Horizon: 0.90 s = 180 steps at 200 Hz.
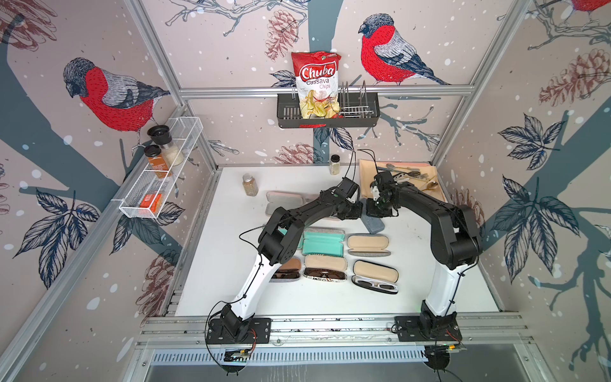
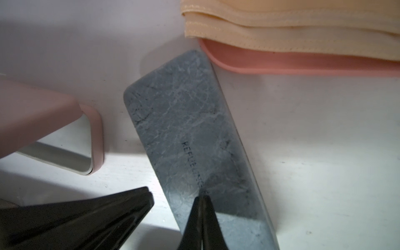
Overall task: Close the glasses case
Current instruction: Close the glasses case at the center of the board, then move the glasses case to the center of the board.
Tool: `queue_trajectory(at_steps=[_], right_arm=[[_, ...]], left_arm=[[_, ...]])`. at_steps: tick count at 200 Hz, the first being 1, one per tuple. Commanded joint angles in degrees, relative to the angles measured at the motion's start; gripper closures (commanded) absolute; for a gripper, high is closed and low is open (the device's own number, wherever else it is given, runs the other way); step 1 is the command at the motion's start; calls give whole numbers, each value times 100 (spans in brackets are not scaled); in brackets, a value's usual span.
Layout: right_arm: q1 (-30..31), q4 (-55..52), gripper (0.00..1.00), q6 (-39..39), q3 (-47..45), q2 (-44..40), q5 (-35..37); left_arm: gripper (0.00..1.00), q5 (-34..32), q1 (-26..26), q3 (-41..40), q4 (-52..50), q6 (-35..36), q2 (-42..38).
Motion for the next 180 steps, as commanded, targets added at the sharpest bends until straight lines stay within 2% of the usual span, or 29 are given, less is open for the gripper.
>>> queue_trajectory(at_steps=[1,42,88,102,120,134,147,159,169,180], right_arm=[[14,-6,93,91,-38,-62,74],[165,101,80,-87,94,-410,76],[542,-113,46,-370,712,-406,234],[667,-205,37,-535,953,-324,253],[816,-279,31,-779,1243,-148,238],[879,-265,24,-940,1403,-16,157],[923,-256,17,-1069,1549,141,49],[980,-275,16,-1190,1673,294,55],[1039,-294,11,-1289,1780,415,115],[1123,-288,10,-1400,1887,545,213]], left_arm=[[100,-153,-6,-114,75,81,-213],[100,-387,-6,-535,157,90,-820],[100,-813,1,-1251,250,116,-1863],[85,-1057,19,-1578,270,103,-2253],[68,-1268,126,-2113,362,33,-2795],[48,-1361,294,-2656,527,-101,-3266],[24,-1338,504,-3195,733,-226,-3707],[8,-1383,685,-3651,873,-319,-4108],[4,-1485,806,-3969,954,-365,-4432],[4,-1646,893,-4242,986,-397,-4752]])
